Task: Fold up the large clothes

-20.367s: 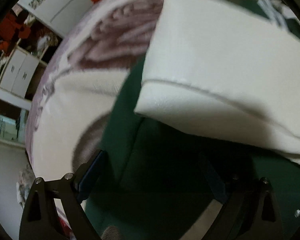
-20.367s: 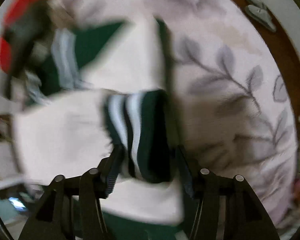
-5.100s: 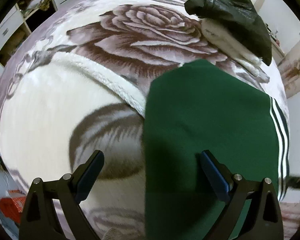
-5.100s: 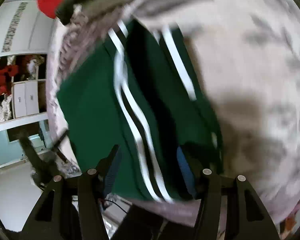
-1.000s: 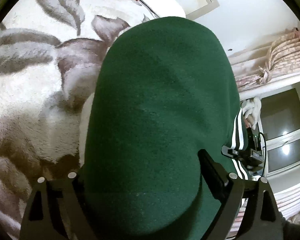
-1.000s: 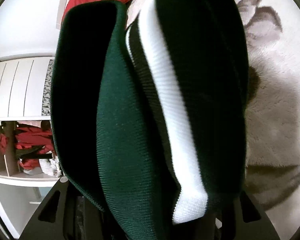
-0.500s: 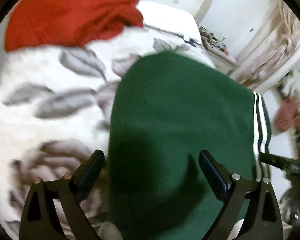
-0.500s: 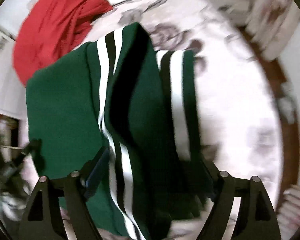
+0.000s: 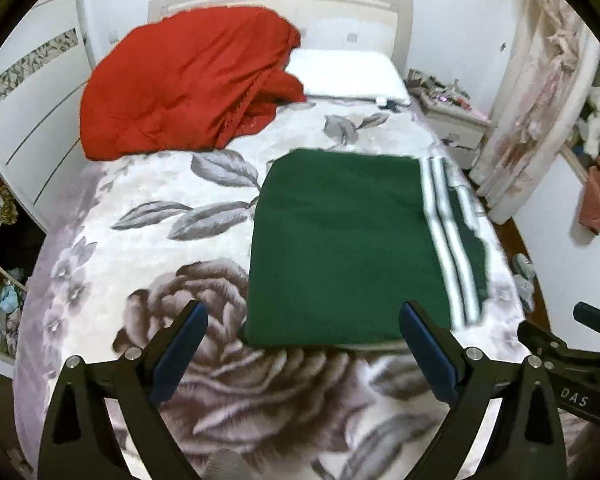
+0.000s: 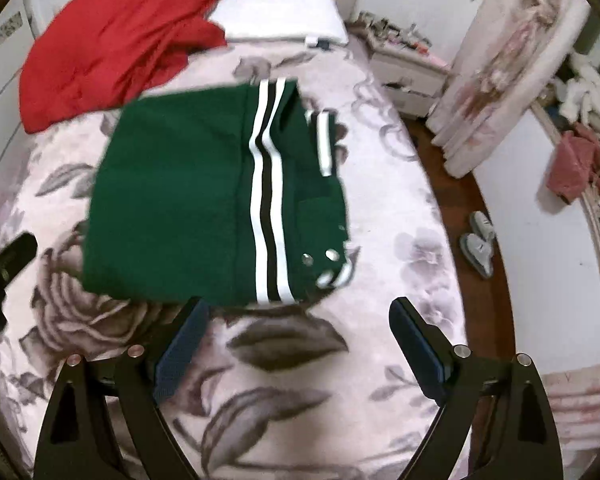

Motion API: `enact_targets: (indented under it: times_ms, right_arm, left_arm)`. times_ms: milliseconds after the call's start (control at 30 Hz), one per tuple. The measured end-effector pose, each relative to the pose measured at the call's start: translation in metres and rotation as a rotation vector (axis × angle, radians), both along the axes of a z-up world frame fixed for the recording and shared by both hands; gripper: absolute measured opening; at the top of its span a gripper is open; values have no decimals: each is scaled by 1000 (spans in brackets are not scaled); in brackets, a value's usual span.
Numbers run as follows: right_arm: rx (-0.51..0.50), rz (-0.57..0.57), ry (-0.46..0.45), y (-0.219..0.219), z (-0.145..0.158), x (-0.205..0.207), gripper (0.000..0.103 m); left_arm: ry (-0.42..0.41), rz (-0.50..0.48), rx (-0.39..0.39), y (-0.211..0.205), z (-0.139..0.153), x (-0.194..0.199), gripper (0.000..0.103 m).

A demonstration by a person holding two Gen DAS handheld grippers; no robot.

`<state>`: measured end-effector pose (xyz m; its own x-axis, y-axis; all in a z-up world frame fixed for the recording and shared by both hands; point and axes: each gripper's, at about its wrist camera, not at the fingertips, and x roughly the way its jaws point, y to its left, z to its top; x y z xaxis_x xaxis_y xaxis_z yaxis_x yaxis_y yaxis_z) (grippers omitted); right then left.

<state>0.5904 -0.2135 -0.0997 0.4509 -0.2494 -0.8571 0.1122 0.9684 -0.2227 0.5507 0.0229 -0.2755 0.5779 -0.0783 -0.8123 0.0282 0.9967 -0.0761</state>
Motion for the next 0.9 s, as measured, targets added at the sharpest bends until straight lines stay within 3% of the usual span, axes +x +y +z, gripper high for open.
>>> enact_targets:
  times_ms: [400,700,900]
  right_arm:
    - [12,13,-175,29,182,-186,93]
    - [15,48,-271,42,276,-296,93]
    - [6,67,-298,46,317,-346,93]
  left_arm:
    - [-130,16,21,-7,142,-144,98]
    - [-160,42,34,-14,207,-225,98]
    - [-160,57,48,-19,238,-259,98]
